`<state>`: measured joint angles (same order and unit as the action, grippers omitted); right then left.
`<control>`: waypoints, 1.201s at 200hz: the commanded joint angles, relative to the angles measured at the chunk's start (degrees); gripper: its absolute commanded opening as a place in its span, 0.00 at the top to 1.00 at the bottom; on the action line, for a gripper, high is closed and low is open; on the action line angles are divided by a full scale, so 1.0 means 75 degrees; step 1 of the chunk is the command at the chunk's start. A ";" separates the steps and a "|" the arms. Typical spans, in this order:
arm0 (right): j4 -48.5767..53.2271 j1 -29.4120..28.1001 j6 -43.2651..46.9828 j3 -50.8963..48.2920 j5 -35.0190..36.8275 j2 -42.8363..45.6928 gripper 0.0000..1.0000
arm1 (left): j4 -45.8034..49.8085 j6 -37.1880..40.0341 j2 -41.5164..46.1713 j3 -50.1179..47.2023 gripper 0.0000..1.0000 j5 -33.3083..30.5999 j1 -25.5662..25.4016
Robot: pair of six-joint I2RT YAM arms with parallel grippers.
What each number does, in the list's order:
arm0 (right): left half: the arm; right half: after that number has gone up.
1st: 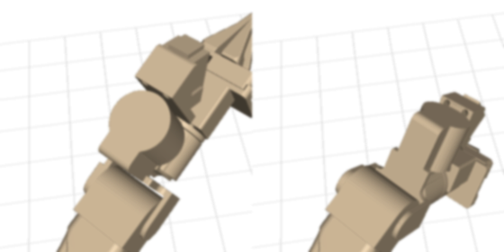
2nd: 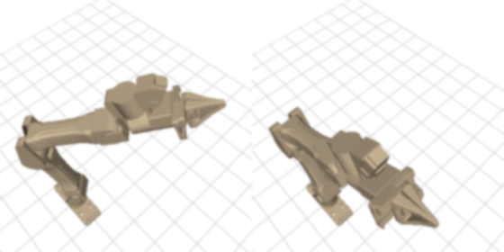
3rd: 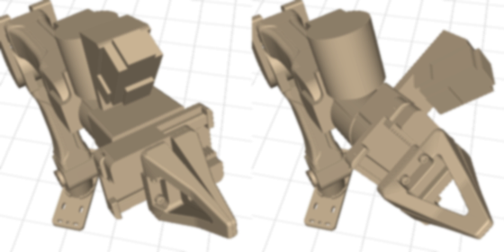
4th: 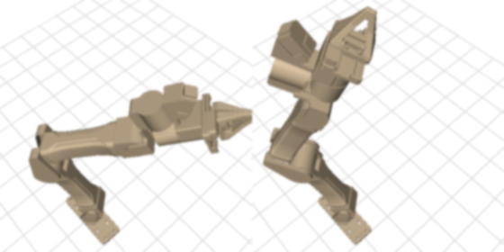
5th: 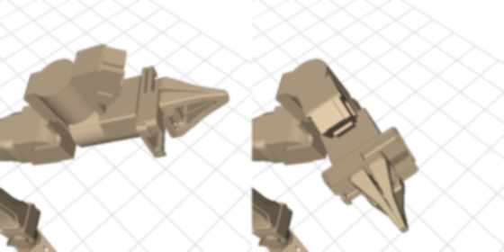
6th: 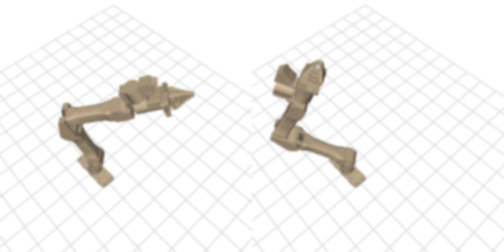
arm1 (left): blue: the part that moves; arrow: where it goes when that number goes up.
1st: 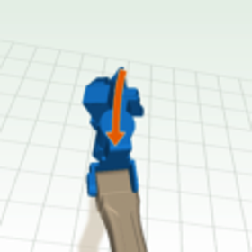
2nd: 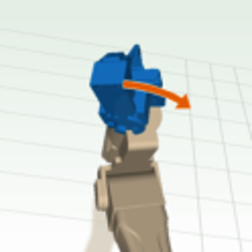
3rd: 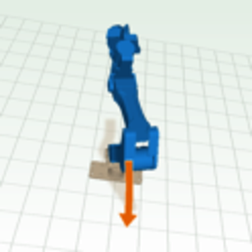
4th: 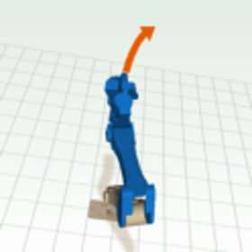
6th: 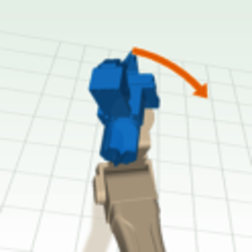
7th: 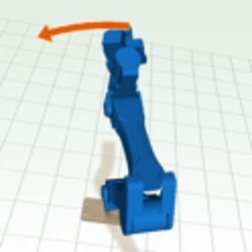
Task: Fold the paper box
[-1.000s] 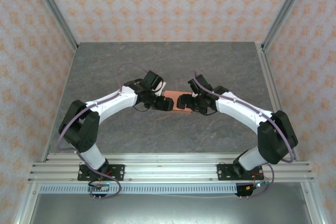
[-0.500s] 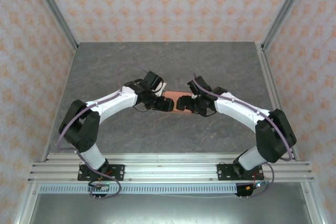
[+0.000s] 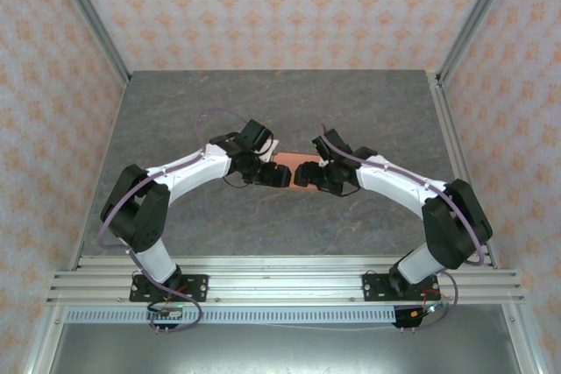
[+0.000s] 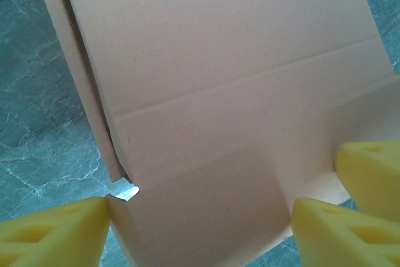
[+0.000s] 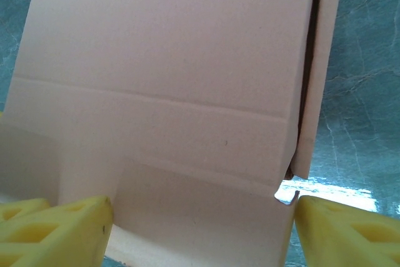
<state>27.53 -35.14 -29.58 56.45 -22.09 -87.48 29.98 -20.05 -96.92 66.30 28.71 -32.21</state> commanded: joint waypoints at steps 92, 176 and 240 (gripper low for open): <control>-0.0170 0.0130 -0.0063 -0.0167 -0.0151 -0.0195 0.25 | 0.0380 0.0166 -0.0267 0.0095 0.26 -0.0058 0.0031; -0.0272 0.0129 -0.0063 -0.0255 -0.0239 -0.0273 0.27 | 0.0213 0.0131 -0.0471 0.0048 0.31 0.0222 0.0032; -0.0330 0.0179 -0.0032 -0.0201 -0.0277 -0.0412 0.28 | 0.0339 0.0187 -0.0517 0.0162 0.30 -0.0133 0.0037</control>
<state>26.24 -34.28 -29.80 55.37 -23.66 -89.58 30.63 -19.42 -99.77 66.39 29.54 -32.21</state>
